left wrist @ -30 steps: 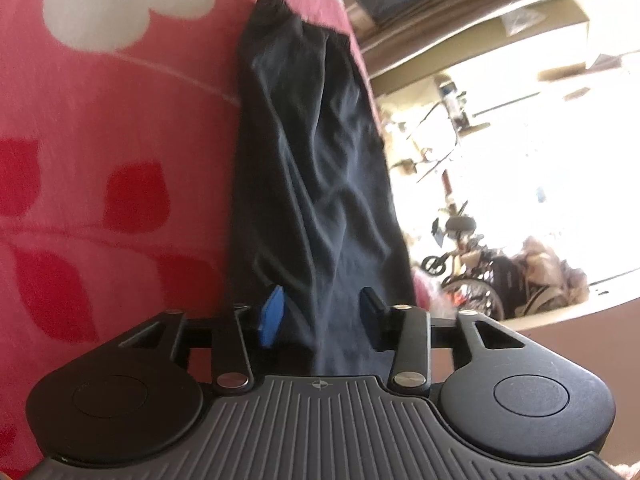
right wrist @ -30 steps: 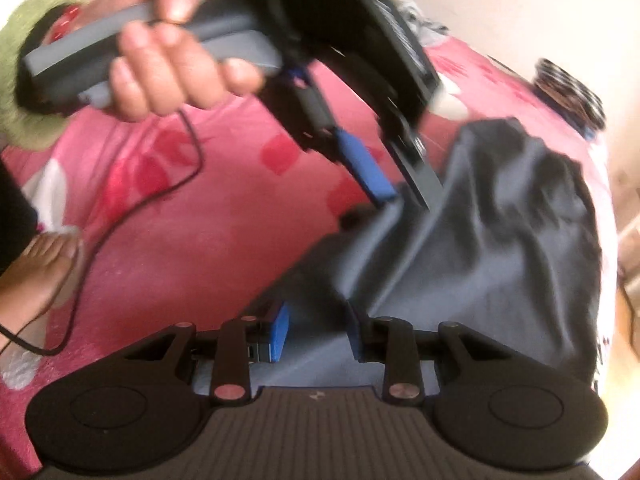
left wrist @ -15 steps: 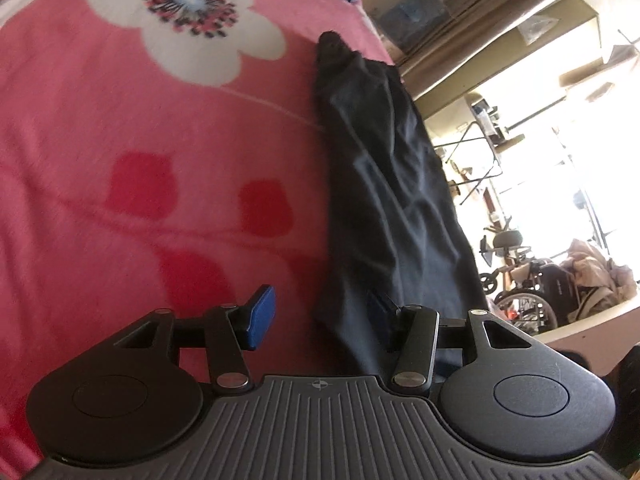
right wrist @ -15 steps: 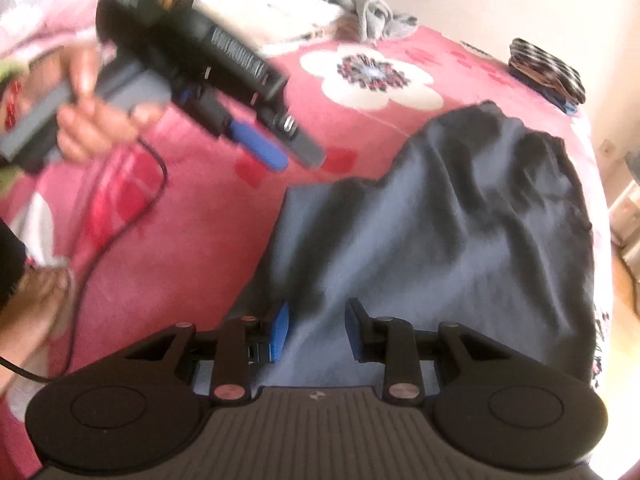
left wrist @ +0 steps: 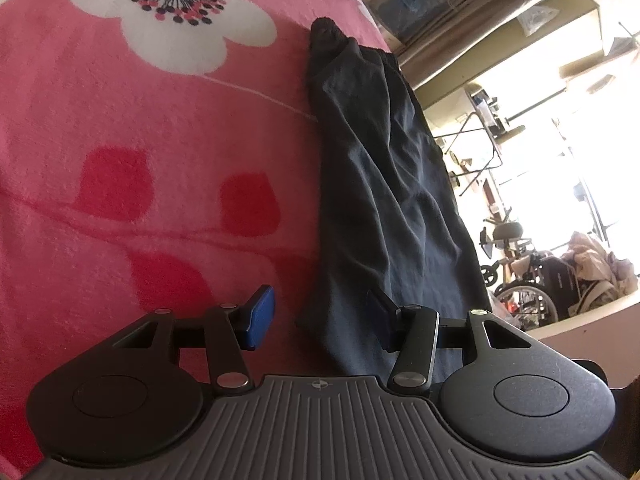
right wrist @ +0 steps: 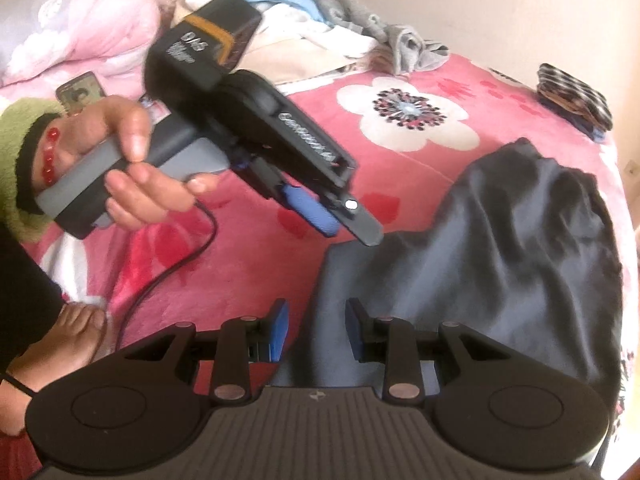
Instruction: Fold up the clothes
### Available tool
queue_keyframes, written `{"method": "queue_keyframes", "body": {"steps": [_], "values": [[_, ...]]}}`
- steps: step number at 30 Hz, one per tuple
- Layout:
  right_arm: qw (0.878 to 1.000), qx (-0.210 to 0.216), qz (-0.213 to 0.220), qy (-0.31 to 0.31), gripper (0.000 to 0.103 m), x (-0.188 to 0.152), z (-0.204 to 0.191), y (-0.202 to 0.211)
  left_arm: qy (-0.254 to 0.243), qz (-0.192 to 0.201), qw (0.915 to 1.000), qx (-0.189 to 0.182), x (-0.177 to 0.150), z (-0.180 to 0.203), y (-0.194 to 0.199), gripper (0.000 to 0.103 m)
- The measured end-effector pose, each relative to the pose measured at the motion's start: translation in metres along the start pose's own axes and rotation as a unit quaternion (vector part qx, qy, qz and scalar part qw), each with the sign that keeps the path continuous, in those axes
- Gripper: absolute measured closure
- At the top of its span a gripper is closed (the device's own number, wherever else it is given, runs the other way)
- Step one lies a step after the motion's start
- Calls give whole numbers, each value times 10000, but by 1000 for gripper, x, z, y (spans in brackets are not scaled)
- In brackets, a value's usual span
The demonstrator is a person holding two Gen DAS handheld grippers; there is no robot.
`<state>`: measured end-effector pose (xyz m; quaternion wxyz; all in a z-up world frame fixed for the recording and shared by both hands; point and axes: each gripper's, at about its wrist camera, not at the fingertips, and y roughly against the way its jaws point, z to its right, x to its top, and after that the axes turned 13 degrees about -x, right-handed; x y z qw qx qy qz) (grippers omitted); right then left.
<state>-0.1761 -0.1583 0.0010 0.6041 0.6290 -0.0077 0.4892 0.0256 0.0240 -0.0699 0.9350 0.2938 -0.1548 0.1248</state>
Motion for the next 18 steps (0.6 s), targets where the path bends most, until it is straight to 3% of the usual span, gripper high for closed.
{"method": "queue_keyframes", "body": {"steps": [18], "values": [[9997,167,-154,-5,67,-7,-7,2,365,-15,9993,98,5,-11,8,51]]}}
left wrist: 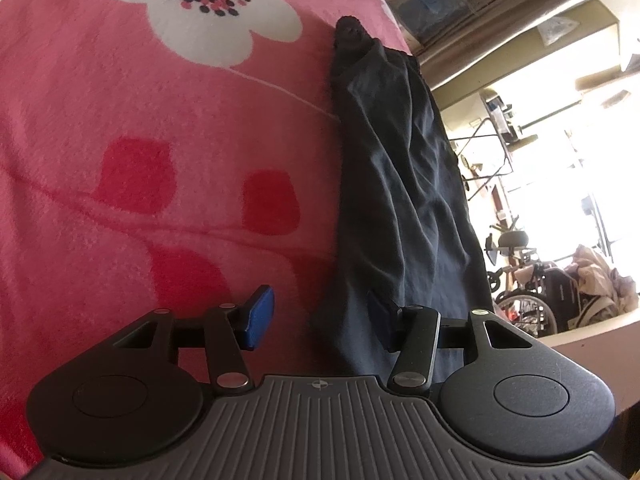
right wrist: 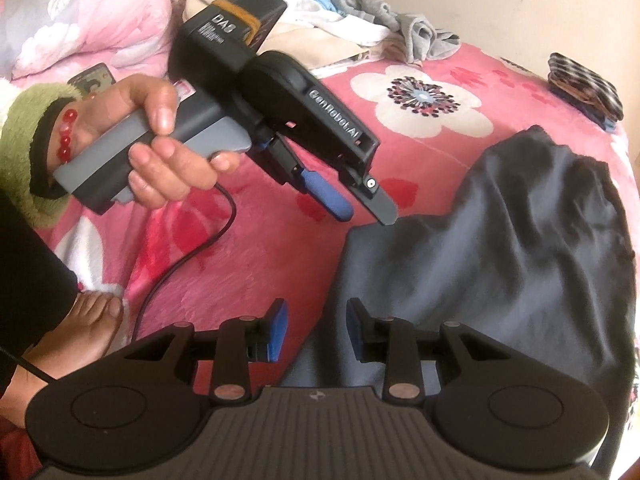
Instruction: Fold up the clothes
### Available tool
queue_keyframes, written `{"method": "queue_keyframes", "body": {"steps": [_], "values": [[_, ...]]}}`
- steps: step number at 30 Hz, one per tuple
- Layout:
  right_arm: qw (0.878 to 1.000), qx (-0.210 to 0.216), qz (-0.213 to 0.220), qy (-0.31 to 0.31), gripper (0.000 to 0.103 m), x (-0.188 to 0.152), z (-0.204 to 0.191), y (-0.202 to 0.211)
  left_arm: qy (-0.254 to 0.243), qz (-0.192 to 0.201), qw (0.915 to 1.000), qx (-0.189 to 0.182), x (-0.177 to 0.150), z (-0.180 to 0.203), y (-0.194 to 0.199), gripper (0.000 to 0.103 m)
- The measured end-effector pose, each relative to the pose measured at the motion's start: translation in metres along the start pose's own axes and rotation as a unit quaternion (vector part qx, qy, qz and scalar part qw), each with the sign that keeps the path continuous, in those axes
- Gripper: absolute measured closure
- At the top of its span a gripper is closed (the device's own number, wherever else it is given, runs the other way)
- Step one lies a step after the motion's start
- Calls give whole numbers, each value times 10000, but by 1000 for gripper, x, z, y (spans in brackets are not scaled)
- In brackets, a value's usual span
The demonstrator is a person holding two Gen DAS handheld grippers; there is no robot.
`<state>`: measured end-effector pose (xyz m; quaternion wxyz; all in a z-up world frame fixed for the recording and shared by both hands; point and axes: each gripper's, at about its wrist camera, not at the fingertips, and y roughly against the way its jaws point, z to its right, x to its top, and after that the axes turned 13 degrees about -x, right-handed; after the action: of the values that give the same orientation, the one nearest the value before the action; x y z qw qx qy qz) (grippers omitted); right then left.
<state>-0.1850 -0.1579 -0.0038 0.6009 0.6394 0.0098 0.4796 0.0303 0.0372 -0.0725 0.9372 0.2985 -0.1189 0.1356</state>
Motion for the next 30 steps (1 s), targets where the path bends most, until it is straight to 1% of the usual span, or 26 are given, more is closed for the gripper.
{"method": "queue_keyframes", "body": {"steps": [2,3,4,7,10,15,17,20,21,22,23,24,26,27,28,30], "values": [[10000,-24,29,78,65,1,-3,-1,28,1,10000,18,1,-1,0,51],[9999,-58,51,112,61,1,-5,-2,44,4,10000,23,2,-1,1,51],[9998,-101,79,147,61,3,-6,-3,73,17,10000,17,2,-2,2,51],[9990,-328,125,294,61,9,-9,-11,199,89,9998,-43,5,-4,6,50],[9972,-561,202,448,61,16,-14,-19,357,162,9992,-85,8,-7,10,46],[9913,-924,341,871,61,24,-27,-35,632,246,9976,-118,12,-15,14,43],[9891,-1011,310,1022,61,25,-30,-42,686,273,9972,-114,12,-17,15,42],[9876,-1150,204,1048,63,23,-25,-52,696,291,9970,-153,13,-20,14,42],[9871,-1197,168,1051,68,22,-23,-55,668,294,9972,-176,13,-20,14,42],[9865,-1243,132,1054,79,21,-22,-58,604,293,9975,-209,13,-20,14,42],[9859,-1290,95,1057,89,20,-20,-62,537,291,9978,-239,13,-19,14,41],[9876,-1291,93,891,98,19,-13,-61,447,285,9983,-243,13,-19,13,41],[9938,-1093,83,181,101,20,12,-54,192,270,9991,-263,11,-16,14,41],[9949,-986,50,-210,102,19,26,-50,48,251,9993,-274,10,-14,14,41],[9944,-853,36,-622,102,15,40,-47,-95,229,9993,-287,9,-12,14,41],[9875,-559,-4,-1476,102,6,69,-42,-377,153,9986,-328,5,-9,13,41]]}}
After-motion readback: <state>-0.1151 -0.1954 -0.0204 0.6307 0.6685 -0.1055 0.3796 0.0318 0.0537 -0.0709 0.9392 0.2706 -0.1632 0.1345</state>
